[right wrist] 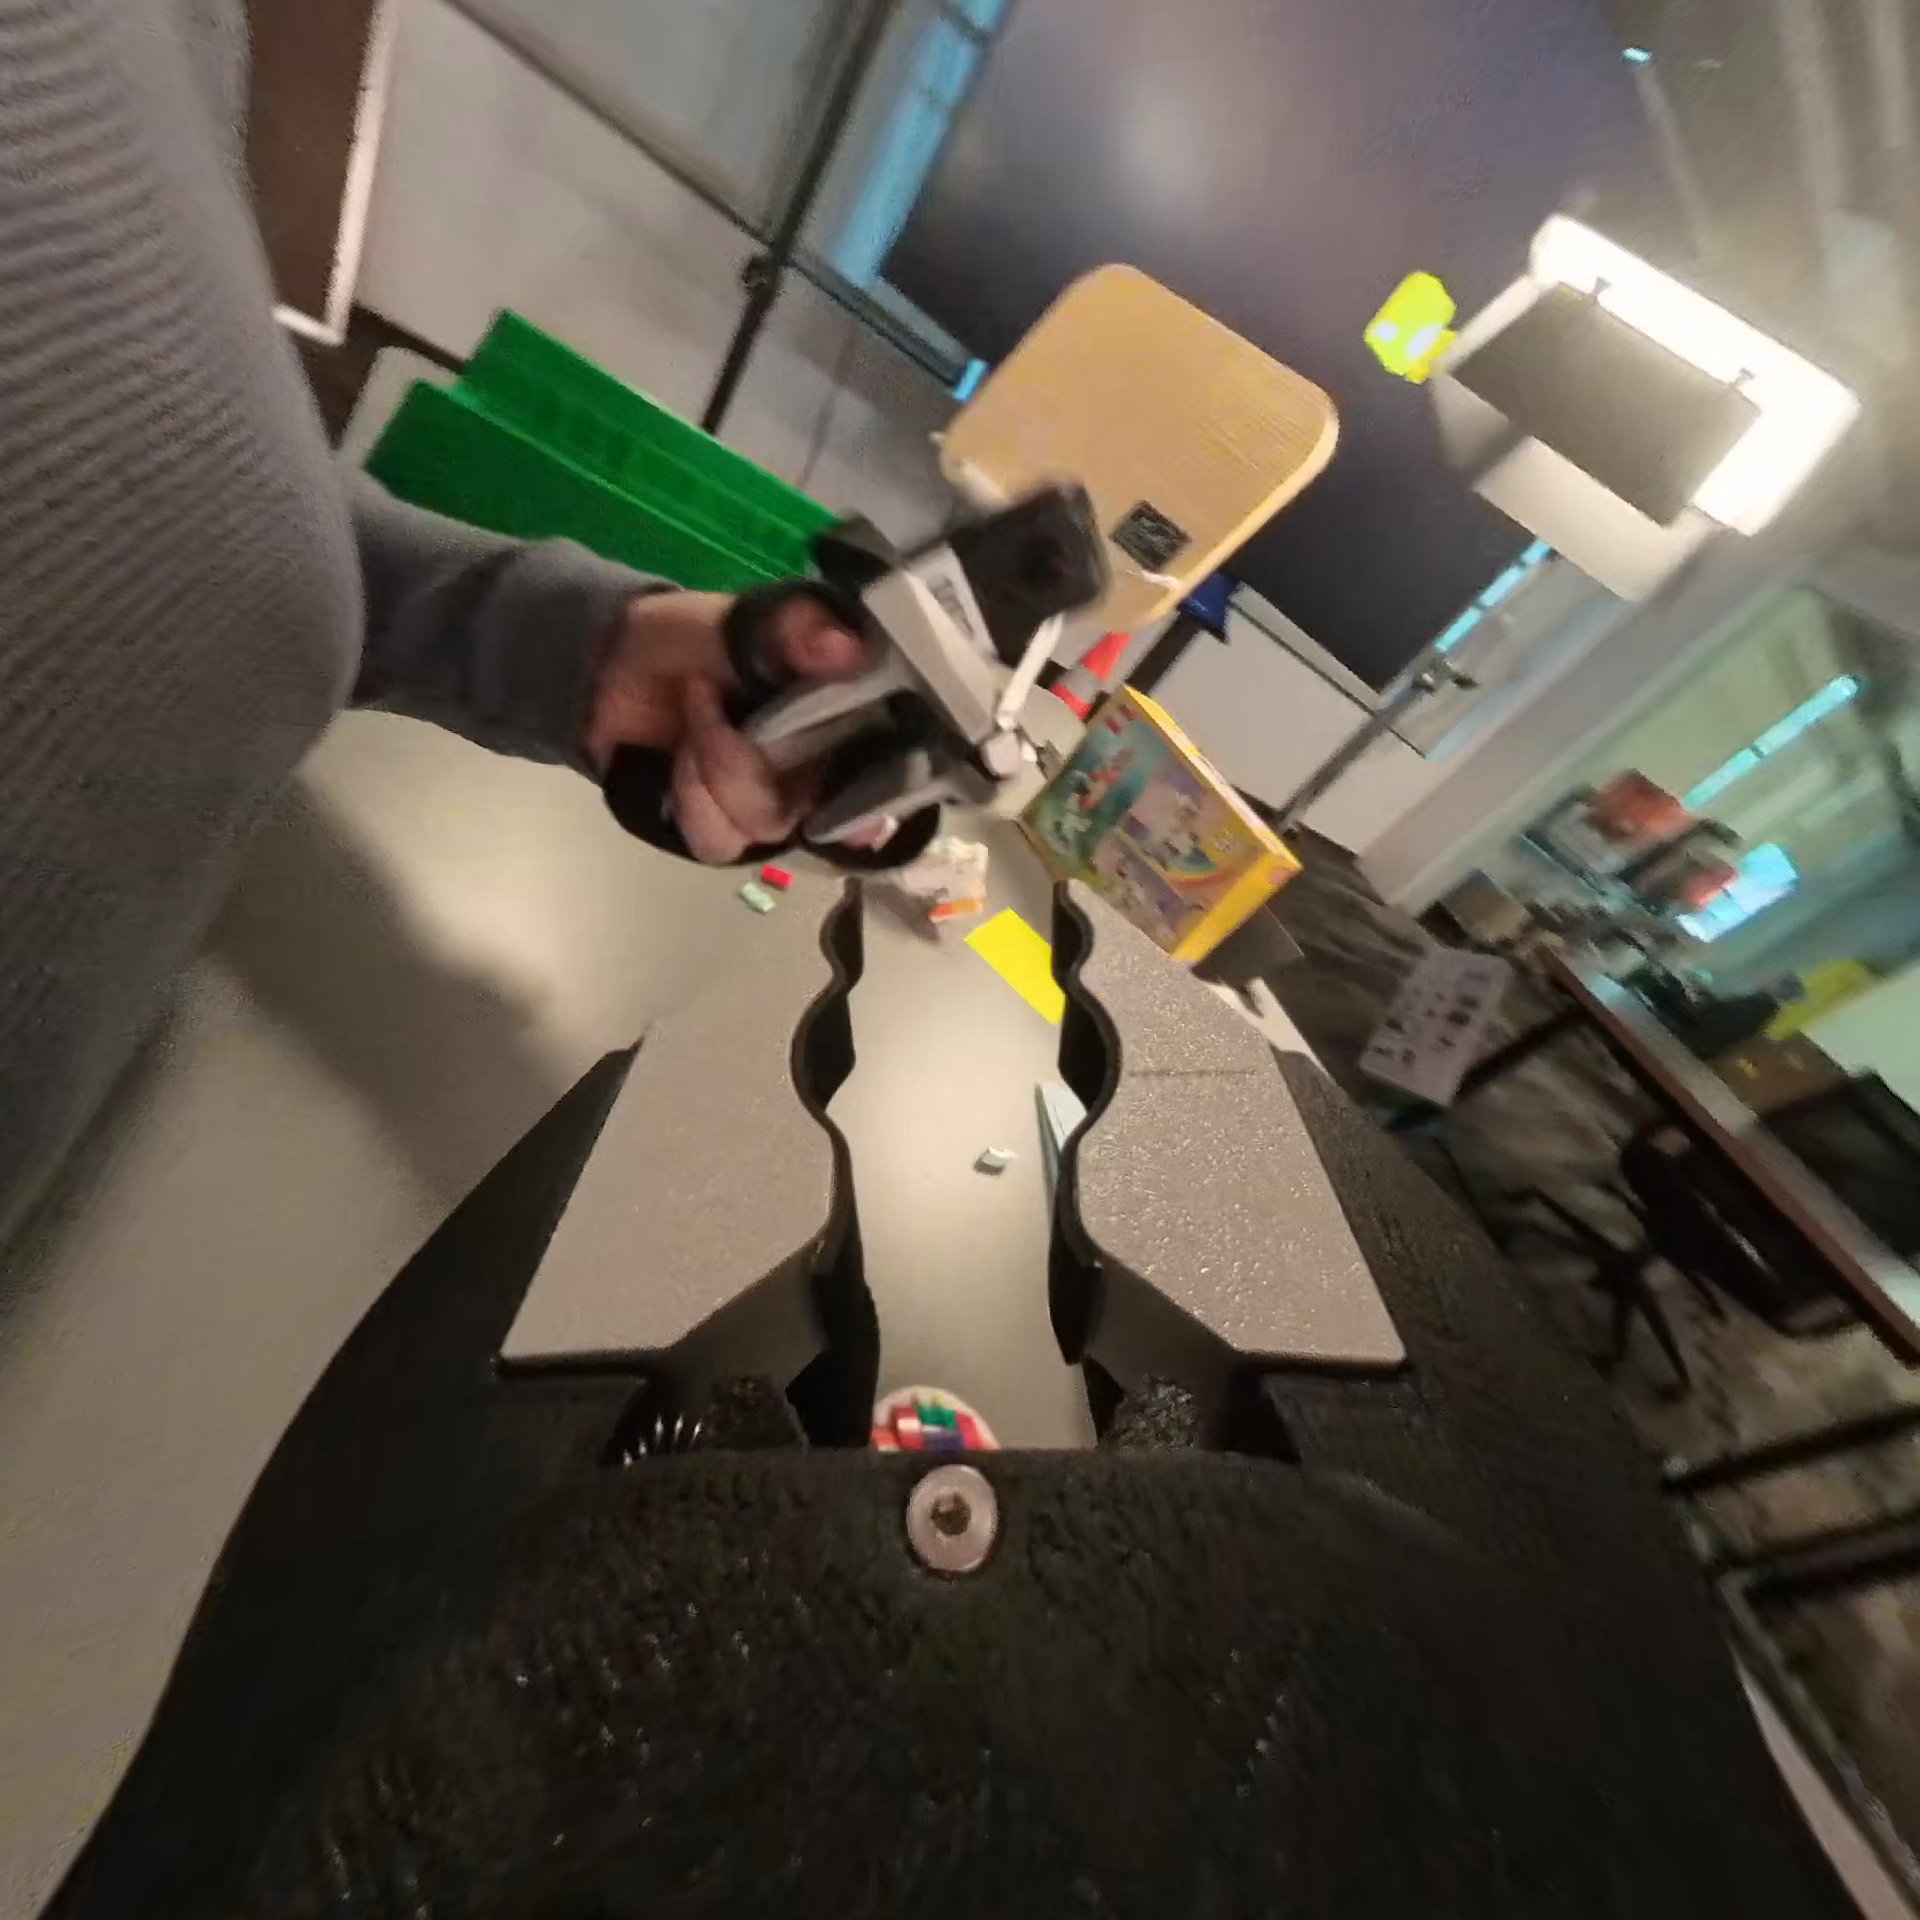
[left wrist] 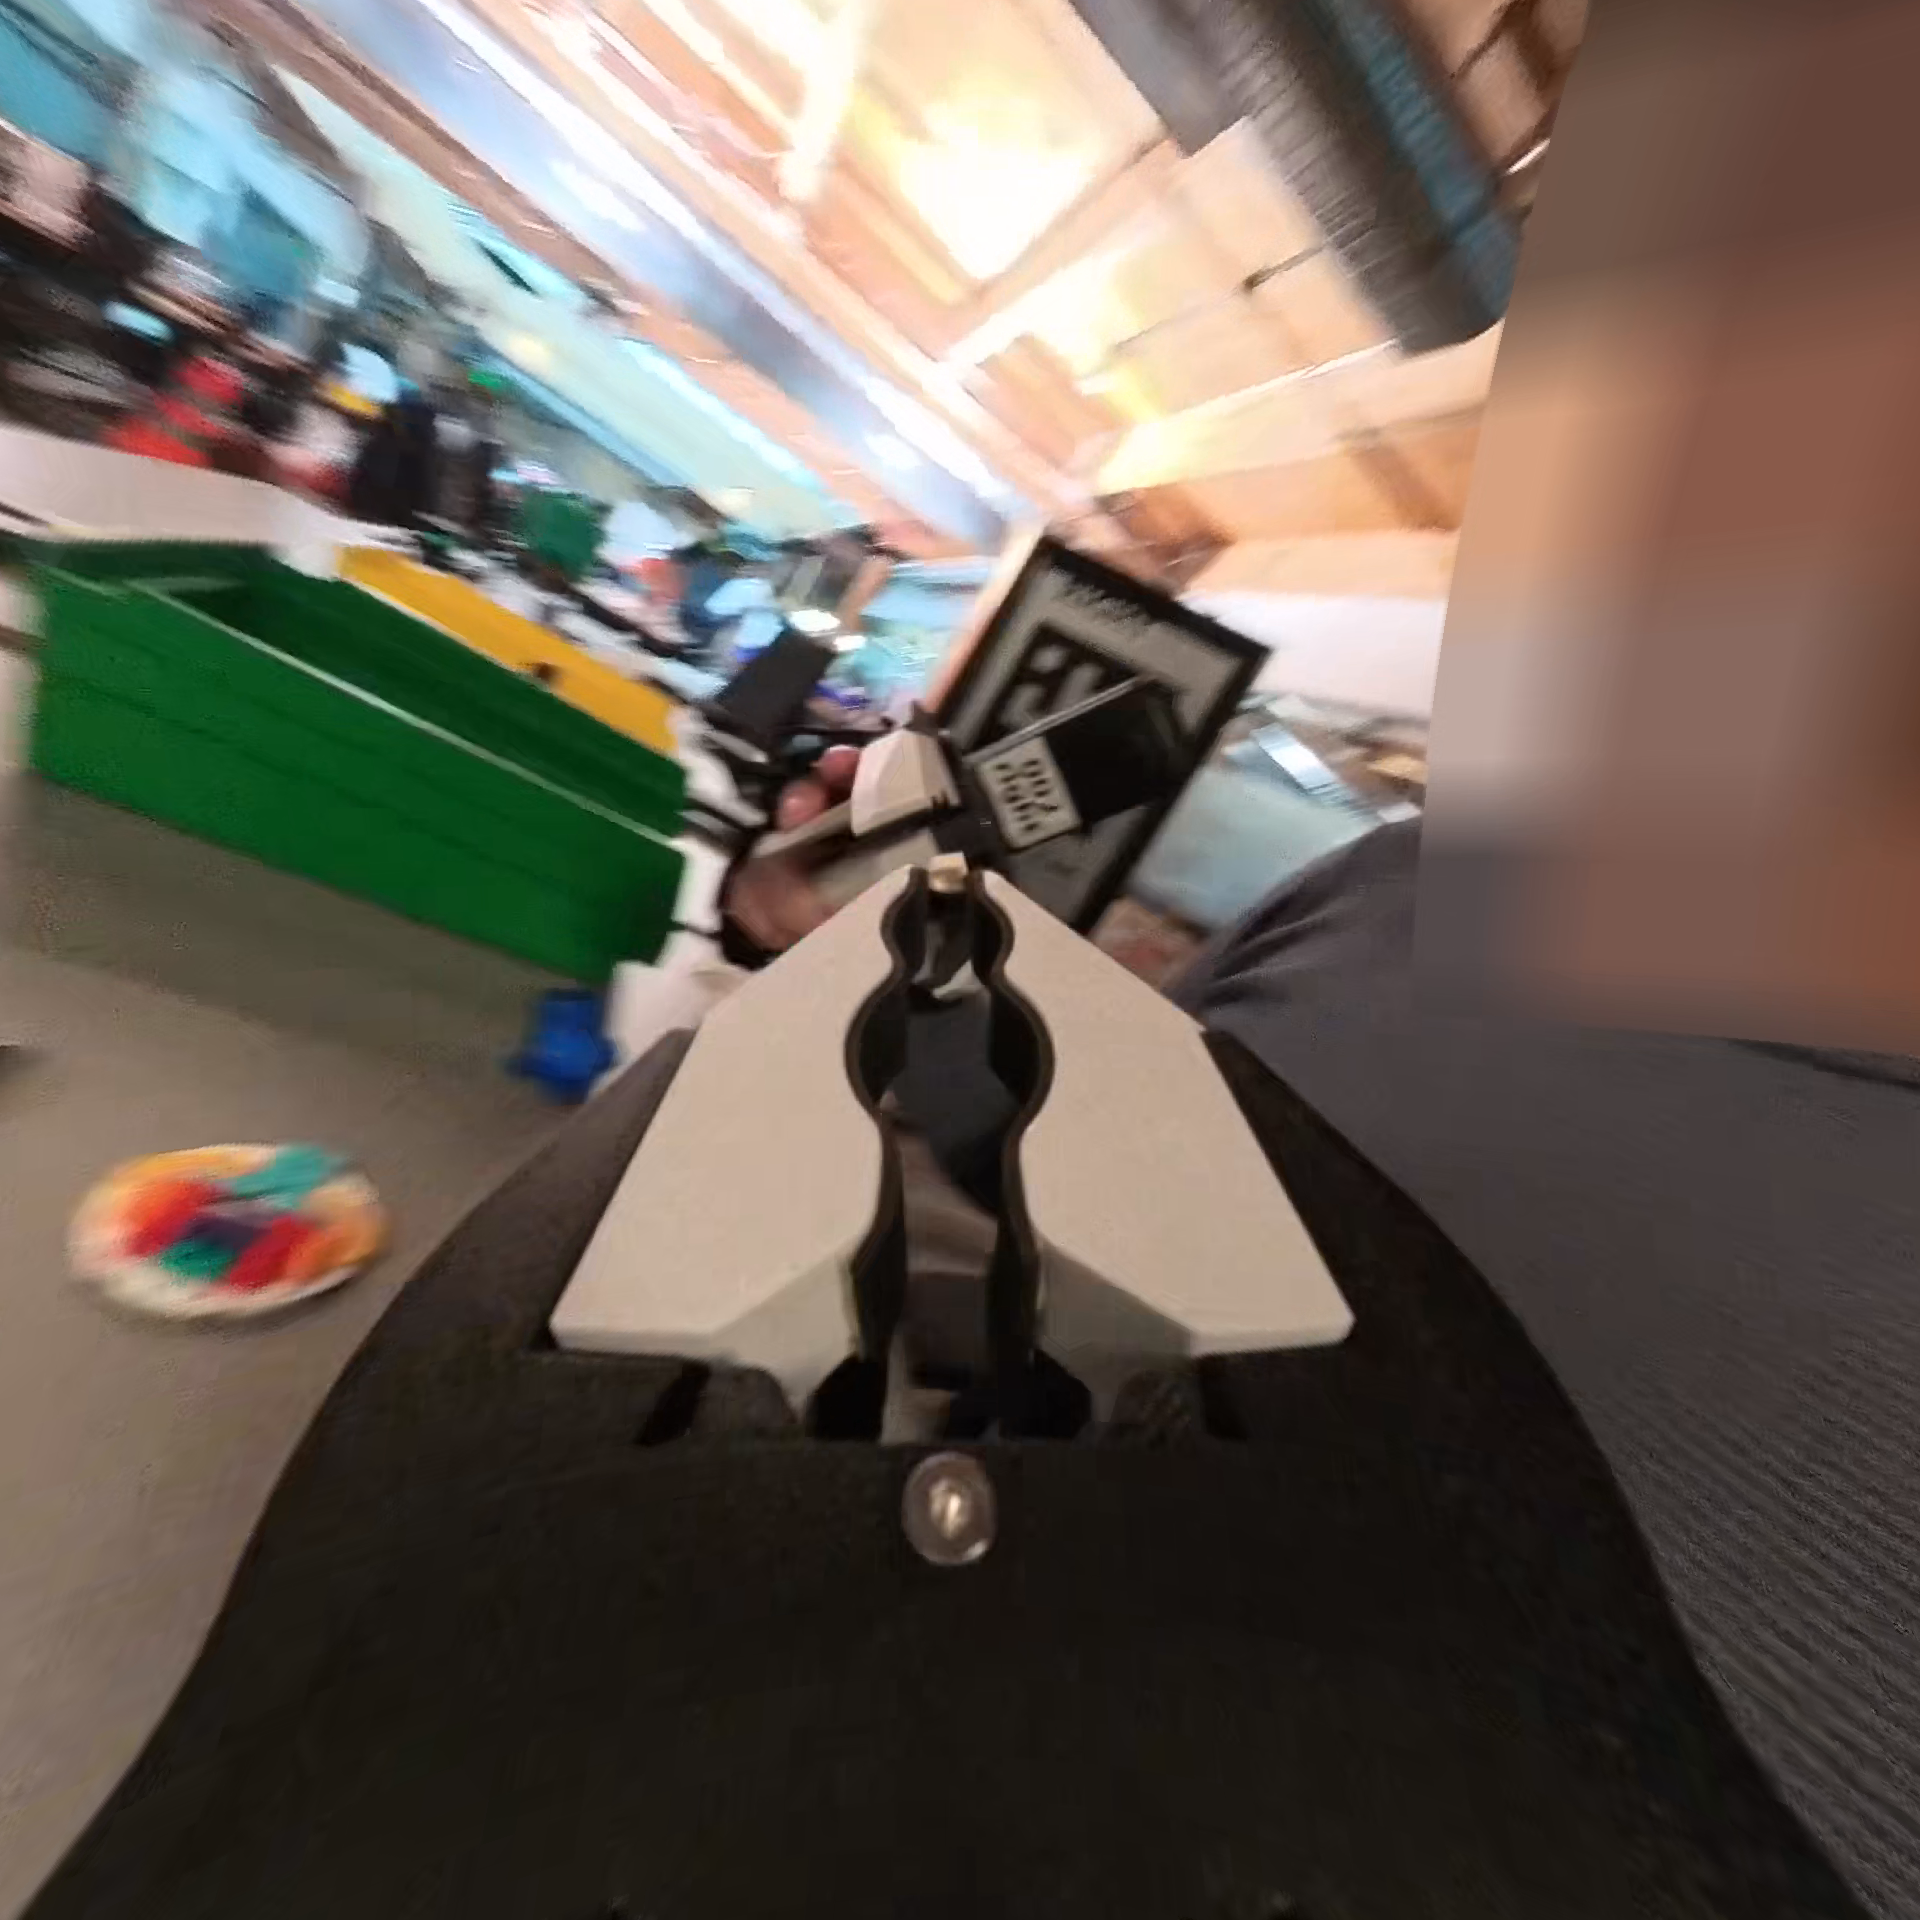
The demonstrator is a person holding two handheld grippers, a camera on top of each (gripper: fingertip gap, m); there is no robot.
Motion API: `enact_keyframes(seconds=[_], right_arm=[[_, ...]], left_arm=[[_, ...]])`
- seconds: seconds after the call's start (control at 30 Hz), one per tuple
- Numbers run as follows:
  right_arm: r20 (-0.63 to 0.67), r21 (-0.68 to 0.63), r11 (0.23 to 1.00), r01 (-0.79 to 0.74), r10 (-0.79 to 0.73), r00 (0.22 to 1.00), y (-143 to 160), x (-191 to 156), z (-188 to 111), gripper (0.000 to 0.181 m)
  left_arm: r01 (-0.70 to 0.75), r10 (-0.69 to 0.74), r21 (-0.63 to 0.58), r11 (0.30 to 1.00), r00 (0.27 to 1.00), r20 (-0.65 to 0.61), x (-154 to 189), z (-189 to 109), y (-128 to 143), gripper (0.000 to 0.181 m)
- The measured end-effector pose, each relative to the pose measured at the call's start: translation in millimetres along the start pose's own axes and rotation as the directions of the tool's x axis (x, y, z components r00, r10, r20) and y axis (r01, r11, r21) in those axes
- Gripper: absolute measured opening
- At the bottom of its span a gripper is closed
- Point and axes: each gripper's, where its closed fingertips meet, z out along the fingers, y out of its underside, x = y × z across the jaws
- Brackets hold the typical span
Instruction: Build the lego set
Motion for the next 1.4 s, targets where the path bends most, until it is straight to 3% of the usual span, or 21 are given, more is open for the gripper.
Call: enact_keyframes(seconds=[0.13, 0.33, 0.47, 0.6, 0.87, 0.97, 1.07, 1.2, 1.3, 1.4], right_arm=[[0.087, -0.012, 0.995, 0.101, -0.100, 0.991, -4.6, 0.0, 10.3, 0.020], [0.139, -0.036, 0.999, -0.034, 0.039, 0.989, -2.5, 7.0, 15.4, 0.017], [0.111, 0.000, 0.982, -0.189, 0.187, 0.976, -5.3, 15.0, 14.7, 0.017], [0.109, 0.039, 0.913, -0.406, 0.400, 0.910, -4.5, 22.6, 13.8, 0.017], [0.055, -0.020, 0.852, -0.524, 0.524, 0.850, 14.1, 27.1, 8.7, 0.017], [-0.001, -0.061, 0.720, -0.691, 0.692, 0.722, 29.3, 33.9, 10.2, 0.012], [0.136, -0.028, 0.551, -0.834, 0.828, 0.543, 19.1, 28.9, 11.1, 0.012], [0.113, -0.040, 0.609, -0.792, 0.791, 0.602, 21.8, 28.1, 10.7, 0.012], [0.204, -0.013, 0.587, -0.810, 0.794, 0.572, 3.5, 25.9, 9.1, 0.012], [0.221, -0.013, 0.770, -0.637, 0.624, 0.750, -4.5, 19.4, 4.5, 0.015]], left_arm=[[0.177, -0.180, -0.031, 0.984, 0.971, -0.158, -7.2, 4.0, 7.3, 0.005], [0.135, -0.134, -0.009, 0.991, 0.974, -0.185, -7.1, 2.1, 2.9, 0.005], [-0.047, 0.046, -0.008, 0.999, 0.994, -0.095, -7.5, 0.4, 5.0, 0.005], [-0.205, 0.206, -0.025, 0.978, 0.978, 0.039, -18.3, 0.4, 7.2, 0.005], [-0.303, 0.301, -0.005, 0.953, 0.945, 0.128, -29.6, -1.9, 4.9, 0.005], [-0.382, 0.378, -0.005, 0.924, 0.913, 0.153, -28.6, -0.5, 3.5, 0.005], [-0.430, 0.425, -0.001, 0.903, 0.892, 0.153, -24.7, 2.2, 3.2, 0.005], [-0.422, 0.413, 0.027, 0.906, 0.898, 0.150, -24.0, 2.1, 0.5, 0.005], [-0.490, 0.489, -0.037, 0.871, 0.854, 0.177, -25.0, 4.8, 5.3, 0.005], [-0.379, 0.381, -0.030, 0.925, 0.922, 0.076, -16.9, 11.5, 10.7, 0.005]])
